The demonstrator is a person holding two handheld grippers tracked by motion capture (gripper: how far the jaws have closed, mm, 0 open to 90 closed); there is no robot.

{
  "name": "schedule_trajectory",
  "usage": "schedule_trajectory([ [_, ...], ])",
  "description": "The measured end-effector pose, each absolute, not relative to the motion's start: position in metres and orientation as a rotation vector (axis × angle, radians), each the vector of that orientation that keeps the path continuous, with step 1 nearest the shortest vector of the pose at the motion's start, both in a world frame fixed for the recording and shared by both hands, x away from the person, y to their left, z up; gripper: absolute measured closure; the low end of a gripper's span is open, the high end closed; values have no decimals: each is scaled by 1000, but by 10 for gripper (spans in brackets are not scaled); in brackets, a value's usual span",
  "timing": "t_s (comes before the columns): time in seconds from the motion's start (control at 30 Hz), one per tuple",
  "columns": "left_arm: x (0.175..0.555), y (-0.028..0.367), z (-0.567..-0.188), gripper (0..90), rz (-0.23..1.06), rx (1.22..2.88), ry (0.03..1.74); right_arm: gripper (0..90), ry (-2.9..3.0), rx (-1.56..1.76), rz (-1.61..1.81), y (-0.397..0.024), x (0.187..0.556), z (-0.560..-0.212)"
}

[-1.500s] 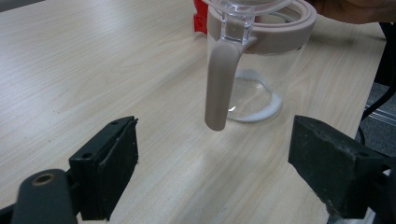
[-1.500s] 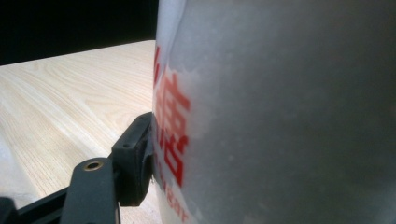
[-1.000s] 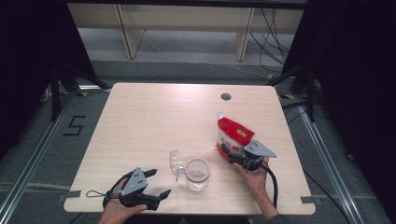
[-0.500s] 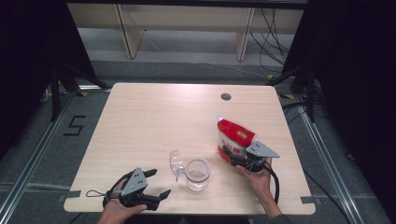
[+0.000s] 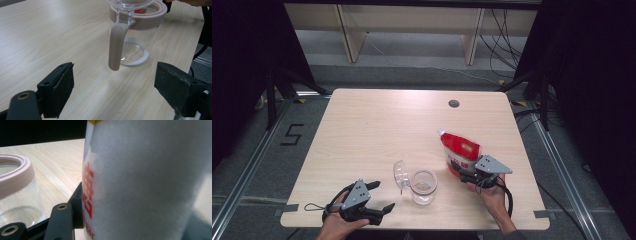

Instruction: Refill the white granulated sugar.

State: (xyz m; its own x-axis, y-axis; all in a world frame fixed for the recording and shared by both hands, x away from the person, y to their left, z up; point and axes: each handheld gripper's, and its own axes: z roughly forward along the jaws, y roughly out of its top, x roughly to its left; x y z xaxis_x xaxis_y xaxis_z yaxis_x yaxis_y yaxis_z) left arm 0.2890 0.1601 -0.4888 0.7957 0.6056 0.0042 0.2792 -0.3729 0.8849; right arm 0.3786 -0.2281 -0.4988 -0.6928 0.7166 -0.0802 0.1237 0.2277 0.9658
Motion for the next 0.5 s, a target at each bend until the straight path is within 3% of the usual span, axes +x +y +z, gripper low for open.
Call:
schedule_trajectory([
  [0.5,288,160,-489,157,368,1953,695,458,1941,753,1495,-237,366,-485],
])
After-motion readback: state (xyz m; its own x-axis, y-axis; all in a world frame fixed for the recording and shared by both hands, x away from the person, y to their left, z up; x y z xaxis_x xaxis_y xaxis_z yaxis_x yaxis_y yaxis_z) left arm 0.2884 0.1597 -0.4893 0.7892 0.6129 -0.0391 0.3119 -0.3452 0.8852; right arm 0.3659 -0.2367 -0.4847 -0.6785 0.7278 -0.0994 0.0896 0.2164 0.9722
